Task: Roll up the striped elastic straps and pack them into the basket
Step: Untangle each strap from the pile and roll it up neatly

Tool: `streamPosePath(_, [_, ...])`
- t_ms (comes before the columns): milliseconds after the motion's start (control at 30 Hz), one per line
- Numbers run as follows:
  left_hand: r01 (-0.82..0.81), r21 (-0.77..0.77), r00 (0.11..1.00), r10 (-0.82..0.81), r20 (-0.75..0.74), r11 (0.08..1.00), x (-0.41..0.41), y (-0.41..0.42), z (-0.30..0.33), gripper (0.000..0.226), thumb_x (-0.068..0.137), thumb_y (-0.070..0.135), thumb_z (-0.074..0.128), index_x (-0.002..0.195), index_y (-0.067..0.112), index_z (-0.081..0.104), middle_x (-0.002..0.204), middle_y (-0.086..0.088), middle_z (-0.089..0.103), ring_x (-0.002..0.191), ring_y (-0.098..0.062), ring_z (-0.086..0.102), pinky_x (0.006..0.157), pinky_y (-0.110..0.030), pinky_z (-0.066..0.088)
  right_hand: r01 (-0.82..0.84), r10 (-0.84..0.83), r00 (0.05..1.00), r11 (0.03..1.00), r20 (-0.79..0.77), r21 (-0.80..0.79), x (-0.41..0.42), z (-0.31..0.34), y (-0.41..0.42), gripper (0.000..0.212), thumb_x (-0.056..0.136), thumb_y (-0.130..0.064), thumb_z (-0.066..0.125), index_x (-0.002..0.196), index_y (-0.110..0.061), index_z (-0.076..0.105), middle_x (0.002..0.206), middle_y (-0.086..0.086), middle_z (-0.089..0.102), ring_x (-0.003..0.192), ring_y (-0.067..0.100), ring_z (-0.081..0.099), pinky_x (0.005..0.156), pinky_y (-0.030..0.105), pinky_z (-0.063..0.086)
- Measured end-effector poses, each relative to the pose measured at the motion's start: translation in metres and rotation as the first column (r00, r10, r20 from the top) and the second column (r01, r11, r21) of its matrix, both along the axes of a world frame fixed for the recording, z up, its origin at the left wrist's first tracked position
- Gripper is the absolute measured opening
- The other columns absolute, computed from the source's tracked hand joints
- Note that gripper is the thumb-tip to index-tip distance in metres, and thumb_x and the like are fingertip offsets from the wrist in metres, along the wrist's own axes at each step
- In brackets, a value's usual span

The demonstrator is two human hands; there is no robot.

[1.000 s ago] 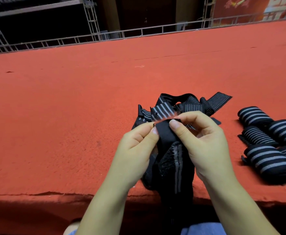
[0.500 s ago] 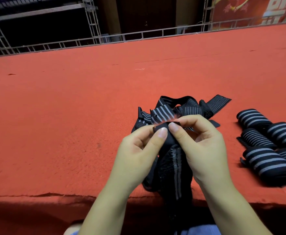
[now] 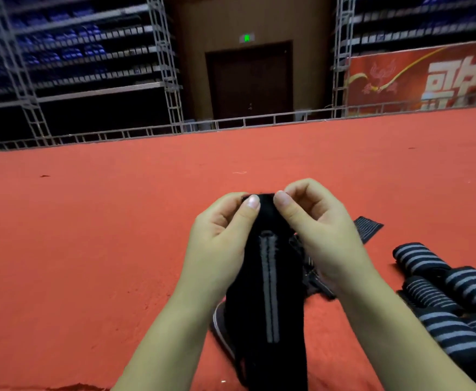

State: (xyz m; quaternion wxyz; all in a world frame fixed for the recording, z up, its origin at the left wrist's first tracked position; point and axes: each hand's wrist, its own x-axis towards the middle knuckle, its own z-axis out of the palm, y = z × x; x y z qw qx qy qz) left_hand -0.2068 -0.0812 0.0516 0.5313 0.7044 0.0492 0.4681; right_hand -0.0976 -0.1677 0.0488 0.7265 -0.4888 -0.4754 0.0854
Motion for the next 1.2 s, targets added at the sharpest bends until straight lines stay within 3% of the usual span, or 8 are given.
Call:
streamPosePath(167, [0.049,-0.032,0.986,-0.044,0.16,0.998,0.003,0.003,0.078,0.023,0.1,0.013,0.05,0.084,0.011,0.067,0.075,-0.002,0.068,0.071,-0.014,0.063,0.066,-0.027,0.053,-0.257,0.283,0.952,0.946,0.115,-0.197,0.001,0.038,0.008,0.031,0.083,-0.044,0.067,0.106,-0.023,0.063,0.102,0.001,0.071,0.095,0.015,0.067,0.086,0.032,0.051])
streamPosePath(300, [0.052,0.022,0.986,-0.055,0.155,0.998,0.004,0.0,0.133,0.022,0.101,0.017,0.05,0.086,0.011,0.064,0.074,-0.002,0.066,0.067,-0.012,0.062,0.064,-0.026,0.052,-0.181,0.184,0.969,0.983,0.164,-0.034,-0.006,0.085,0.006,0.016,0.089,-0.026,0.061,0.102,-0.019,0.066,0.096,-0.002,0.072,0.09,0.01,0.067,0.08,0.024,0.053])
streamPosePath(433, [0.06,0.107,0.998,-0.059,-0.007,0.993,-0.004,-0.003,0.168,0.035,0.09,0.046,0.062,0.104,0.014,0.064,0.099,-0.004,0.073,0.094,-0.019,0.069,0.087,-0.036,0.054,-0.183,0.175,0.98,0.98,0.091,0.084,-0.016,0.131,-0.01,0.018,0.094,-0.019,0.057,0.106,-0.01,0.065,0.099,0.009,0.072,0.09,0.018,0.069,0.08,0.03,0.054])
streamPosePath(667, [0.189,-0.057,0.981,-0.19,-0.023,0.98,-0.027,-0.047,0.121,0.029,0.094,0.031,0.057,0.119,0.019,0.057,0.095,0.0,0.072,0.085,-0.012,0.069,0.072,-0.026,0.056,-0.196,0.212,0.974,0.967,-0.082,0.164,-0.048,0.124,-0.037,0.043,0.097,-0.043,0.044,0.11,-0.005,0.062,0.101,0.016,0.071,0.09,0.024,0.07,0.082,0.037,0.056])
streamPosePath(833, [0.279,-0.199,0.96,-0.272,0.065,0.939,-0.052,-0.063,0.083,0.051,0.078,0.049,0.058,0.108,0.009,0.066,0.096,-0.008,0.073,0.085,-0.019,0.07,0.081,-0.033,0.056,-0.256,0.256,0.967,0.966,0.001,0.045,-0.065,0.074,-0.053,0.018,0.098,-0.022,0.05,0.103,-0.012,0.064,0.089,0.002,0.073,0.083,0.013,0.07,0.071,0.024,0.055])
streamPosePath(933, [0.173,-0.205,0.982,-0.151,0.116,0.964,-0.056,-0.063,0.074,0.033,0.093,0.032,0.057,0.1,0.001,0.067,0.087,-0.012,0.072,0.074,-0.021,0.069,0.072,-0.031,0.057,-0.329,0.33,0.943,0.943,0.035,-0.043,-0.074,0.051,-0.054,0.017,0.098,-0.018,0.05,0.109,-0.014,0.062,0.097,0.003,0.072,0.088,0.015,0.069,0.076,0.026,0.055])
streamPosePath(1067, [0.144,-0.195,0.986,-0.125,0.107,0.97,-0.055,-0.061,0.073,0.029,0.099,0.018,0.051,0.102,-0.006,0.066,0.085,-0.015,0.071,0.073,-0.024,0.068,0.071,-0.033,0.057,-0.124,0.121,0.988,0.992,0.095,0.037,-0.072,0.039,-0.049,0.02,0.092,-0.025,0.063,0.108,-0.017,0.055,0.11,0.005,0.068,0.095,0.014,0.066,0.081,0.029,0.052])
streamPosePath(1200, [0.178,-0.216,0.982,-0.158,0.104,0.96,-0.046,-0.055,0.079,0.026,0.098,0.018,0.051,0.098,-0.001,0.069,0.089,-0.012,0.073,0.079,-0.022,0.068,0.076,-0.033,0.057,0.041,-0.052,0.992,0.994,0.113,0.104,-0.059,0.04,-0.043,0.02,0.09,-0.026,0.066,0.082,-0.021,0.049,0.072,-0.006,0.059,0.066,0.004,0.053,0.064,0.024,0.041])
